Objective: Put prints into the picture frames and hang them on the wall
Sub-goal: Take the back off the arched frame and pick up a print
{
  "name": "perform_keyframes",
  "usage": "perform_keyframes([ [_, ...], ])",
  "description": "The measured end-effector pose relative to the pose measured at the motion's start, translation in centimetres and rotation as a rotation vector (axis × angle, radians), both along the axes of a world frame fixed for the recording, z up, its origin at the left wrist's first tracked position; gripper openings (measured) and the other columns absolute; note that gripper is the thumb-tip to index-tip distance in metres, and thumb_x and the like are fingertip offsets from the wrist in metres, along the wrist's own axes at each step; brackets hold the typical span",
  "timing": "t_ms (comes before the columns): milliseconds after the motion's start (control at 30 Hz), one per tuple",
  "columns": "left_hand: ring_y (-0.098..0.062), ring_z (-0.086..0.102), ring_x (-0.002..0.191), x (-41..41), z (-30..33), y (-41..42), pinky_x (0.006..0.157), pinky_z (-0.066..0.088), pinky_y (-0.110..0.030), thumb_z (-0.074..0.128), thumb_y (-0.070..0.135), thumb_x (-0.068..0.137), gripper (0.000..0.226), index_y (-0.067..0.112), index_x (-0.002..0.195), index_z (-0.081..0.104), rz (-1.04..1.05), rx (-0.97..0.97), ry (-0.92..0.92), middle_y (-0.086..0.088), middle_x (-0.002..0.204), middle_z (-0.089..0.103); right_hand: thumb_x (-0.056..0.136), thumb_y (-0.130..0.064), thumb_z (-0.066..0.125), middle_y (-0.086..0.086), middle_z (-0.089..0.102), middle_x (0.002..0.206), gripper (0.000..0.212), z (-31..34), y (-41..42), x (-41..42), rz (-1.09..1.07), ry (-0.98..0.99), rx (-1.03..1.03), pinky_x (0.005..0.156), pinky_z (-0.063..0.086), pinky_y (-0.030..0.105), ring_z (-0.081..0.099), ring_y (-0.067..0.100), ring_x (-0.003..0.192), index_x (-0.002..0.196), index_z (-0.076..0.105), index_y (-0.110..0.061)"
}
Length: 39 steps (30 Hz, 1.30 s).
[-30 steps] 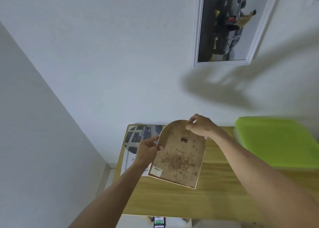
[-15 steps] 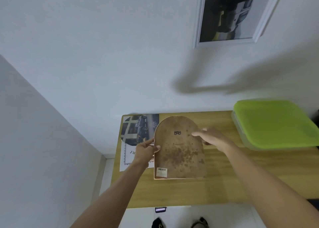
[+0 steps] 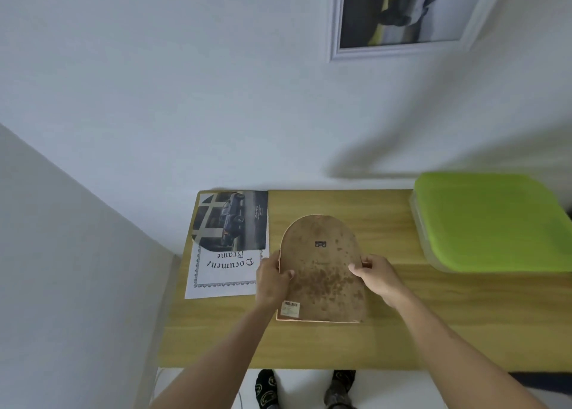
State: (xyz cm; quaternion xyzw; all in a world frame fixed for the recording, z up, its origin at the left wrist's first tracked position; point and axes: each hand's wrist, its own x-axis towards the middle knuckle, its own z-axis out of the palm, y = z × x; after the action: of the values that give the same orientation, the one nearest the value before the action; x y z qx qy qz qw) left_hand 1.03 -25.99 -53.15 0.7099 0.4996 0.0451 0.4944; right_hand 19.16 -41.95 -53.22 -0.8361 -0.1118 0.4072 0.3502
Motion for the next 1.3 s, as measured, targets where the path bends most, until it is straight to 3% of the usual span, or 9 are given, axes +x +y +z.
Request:
perform_keyframes([
  [167,-0.023,0.06,0.086,1.4,-2.8,-1.3,0.073,0.055,-0.039,0.059,0.008,0.076,0.036,0.019,0.111,0.063,0.045,0.077,0.14,-0.001,0.09,0.062,0.092,-0.027,0.064,-0.003,0.049,0.065,0.031,-1.4,-0.3,0.7,0.03,-0.03,-0.047,0.058,0.032,0.03,0.045,0.016,0.062,0.069,0.049,-0.012],
  [300,-0.023,0.059,0.09,1.3,-3.6,-1.3,0.081,0.055,-0.043,0.059,0.011,0.08,0.036,0.018,0.115,0.062,0.081,0.123,0.18,-0.001,0.095,0.06,0.089,-0.029,0.066,0.0,0.056,0.07,0.03,-2.6,0.4,0.2,0.03,-0.05,-0.05,0.056,0.034,0.03,0.048,0.015,0.063,0.083,0.062,0.0],
  [500,-0.022,0.052,0.089,0.7,-3.2,-1.1,0.085,0.049,-0.035,0.058,0.009,0.087,0.038,0.013,0.125,0.06,0.064,0.147,0.21,-0.006,0.106,0.05,0.091,-0.028,0.063,0.002,0.069,0.075,0.021,-3.5,1.5,-1.0,0.012,-0.125,-0.085,0.052,0.041,0.028,0.058,0.019,0.064,0.08,0.069,-0.011],
  [633,-0.025,0.054,0.093,0.4,-3.1,-1.1,0.088,0.049,-0.038,0.057,0.012,0.087,0.037,0.015,0.124,0.06,0.038,0.129,0.193,-0.006,0.106,0.05,0.09,-0.03,0.065,-0.004,0.072,0.082,0.013,-3.4,1.3,-1.3,-0.04,-0.115,-0.061,0.066,0.053,0.035,0.067,0.019,0.079,0.083,0.072,-0.023],
  [867,-0.025,0.052,0.109,-0.2,-2.6,-1.4,0.094,0.048,-0.039,0.054,0.022,0.093,0.04,0.014,0.133,0.053,0.018,0.147,0.18,-0.007,0.121,0.047,0.093,-0.018,0.065,0.001,0.071,0.105,0.01,-1.7,0.9,-0.4,-0.226,0.174,0.06,0.085,0.046,0.035,0.06,0.018,0.098,0.092,0.074,-0.013],
  [967,-0.027,0.059,0.1,0.3,-2.0,-1.5,0.088,0.05,-0.04,0.056,0.022,0.093,0.026,0.011,0.115,0.064,0.091,0.144,0.074,-0.007,0.105,0.056,0.092,-0.017,0.066,-0.001,0.07,0.11,0.008,-1.7,0.3,0.6,-0.264,0.238,0.067,0.09,0.049,0.04,0.061,0.019,0.106,0.092,0.074,-0.016],
  [1033,-0.024,0.06,0.096,1.0,-1.6,-1.5,0.088,0.051,-0.037,0.061,0.018,0.091,0.028,0.011,0.118,0.065,0.142,0.117,0.003,-0.005,0.101,0.062,0.091,-0.021,0.07,-0.001,0.071,0.109,0.007,-1.9,-0.4,1.3,-0.291,0.253,0.089,0.095,0.05,0.042,0.062,0.02,0.108,0.094,0.074,-0.017],
  [1200,-0.012,0.064,0.083,4.2,-0.2,-2.5,0.067,0.052,-0.018,0.069,0.012,0.083,0.024,0.019,0.106,0.069,0.045,0.01,-0.1,0.008,0.09,0.067,0.087,-0.028,0.074,0.0,0.07,0.107,0.024,-1.7,-2.7,3.1,-0.333,-0.057,0.061,0.088,0.054,0.039,0.065,0.021,0.099,0.107,0.068,-0.016],
  [1300,-0.015,0.065,0.088,6.9,-0.5,-4.5,0.07,0.059,-0.023,0.074,0.01,0.077,0.033,0.021,0.108,0.067,-0.082,-0.024,-0.08,0.004,0.099,0.066,0.087,-0.03,0.072,0.001,0.068,0.115,0.041,-1.6,-4.3,4.2,-0.237,-0.191,-0.013,0.085,0.053,0.035,0.065,0.022,0.103,0.124,0.061,-0.016],
])
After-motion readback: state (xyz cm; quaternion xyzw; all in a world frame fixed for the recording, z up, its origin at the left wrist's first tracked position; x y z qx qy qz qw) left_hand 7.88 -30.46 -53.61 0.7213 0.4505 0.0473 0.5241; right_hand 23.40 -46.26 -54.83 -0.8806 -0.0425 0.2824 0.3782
